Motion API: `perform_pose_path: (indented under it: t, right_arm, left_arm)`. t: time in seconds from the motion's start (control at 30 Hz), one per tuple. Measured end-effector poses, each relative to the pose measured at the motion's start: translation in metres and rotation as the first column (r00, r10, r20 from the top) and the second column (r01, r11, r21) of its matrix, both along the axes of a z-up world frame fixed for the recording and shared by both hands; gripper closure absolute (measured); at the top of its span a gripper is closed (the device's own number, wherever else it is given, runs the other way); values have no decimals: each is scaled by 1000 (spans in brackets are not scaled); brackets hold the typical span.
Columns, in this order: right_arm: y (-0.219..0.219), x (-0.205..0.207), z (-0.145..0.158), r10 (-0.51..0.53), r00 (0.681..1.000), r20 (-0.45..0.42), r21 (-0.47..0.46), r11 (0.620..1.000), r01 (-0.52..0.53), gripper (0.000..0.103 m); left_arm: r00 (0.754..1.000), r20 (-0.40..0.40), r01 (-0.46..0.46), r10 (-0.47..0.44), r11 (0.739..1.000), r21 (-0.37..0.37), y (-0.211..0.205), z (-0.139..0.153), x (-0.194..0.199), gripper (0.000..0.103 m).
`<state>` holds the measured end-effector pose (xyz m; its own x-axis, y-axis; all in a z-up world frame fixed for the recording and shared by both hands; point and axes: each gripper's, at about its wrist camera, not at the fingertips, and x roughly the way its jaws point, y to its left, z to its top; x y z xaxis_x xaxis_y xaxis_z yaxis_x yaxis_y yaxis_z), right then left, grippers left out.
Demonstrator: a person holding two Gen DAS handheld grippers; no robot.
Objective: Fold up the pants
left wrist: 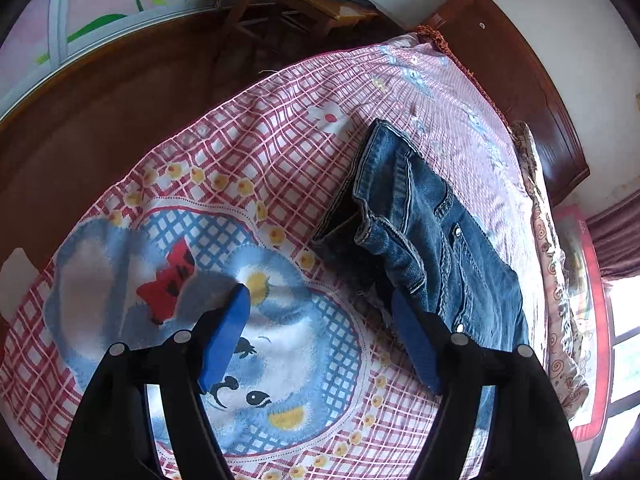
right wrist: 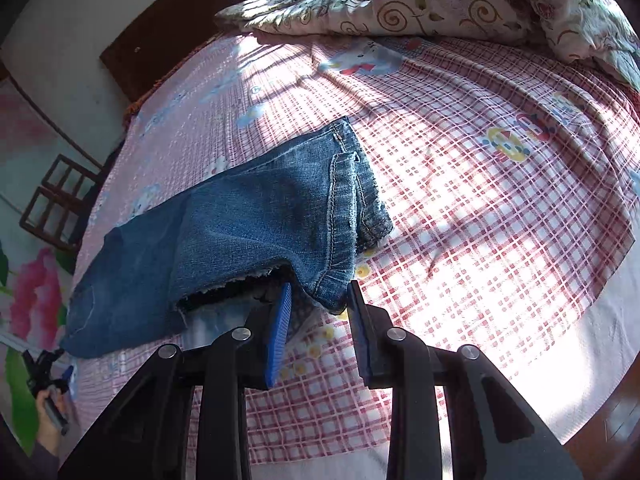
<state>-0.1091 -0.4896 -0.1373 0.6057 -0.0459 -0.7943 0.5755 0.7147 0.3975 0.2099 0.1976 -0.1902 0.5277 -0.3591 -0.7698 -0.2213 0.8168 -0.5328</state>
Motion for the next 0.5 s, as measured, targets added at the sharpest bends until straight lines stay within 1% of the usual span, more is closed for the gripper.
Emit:
perform_pose_path:
  t: [0.03,0.1,0.13,0.2,0.27,0.3,0.33,0.37,0.4,0.43,0.5]
  right_arm:
    - [0,-1,0,-12,1000,19,39,999,11,76]
    - [-2,-6,1,-49,997,61,109,993,42,76]
    - [-4,-9,1,-75,994,80,145,988,63,76]
    - [-10,-18,-3,-139,983,118,230,967,109,76]
    - [-18,-26,-7,-200,971,132,302,941,152,75]
    - [-20,-28,-8,-216,967,137,321,933,163,75]
    - [-22,-28,-8,-224,966,127,316,933,175,75]
    - [-23,-26,-6,-224,968,110,294,938,183,75]
    - [-24,-24,-6,-223,969,106,280,942,186,75]
    - [-25,-22,-6,-223,968,116,290,940,182,75]
    - [-26,-16,-11,-235,968,85,324,926,196,75]
  left_arm:
    - [1000,9,1,-1,1000,-23,-1,1,1,27]
    - [1000,-17,-6,5,997,-78,-2,-3,5,26]
    - [999,-28,-18,15,996,-91,-2,-5,5,26]
    - [999,-26,-32,30,993,-116,-2,-4,3,25]
    - [999,-17,-38,35,984,-176,-1,-3,-6,25]
    - [999,-4,-47,47,977,-207,0,-3,-12,25]
    - [999,12,-45,50,971,-236,0,-3,-17,25]
    - [998,34,-35,44,970,-241,-2,-2,-19,25]
    - [998,49,-25,37,976,-218,-4,1,-20,25]
    - [998,60,-10,24,977,-213,-9,3,-20,25]
    - [997,80,24,-5,972,-234,-19,5,-22,25]
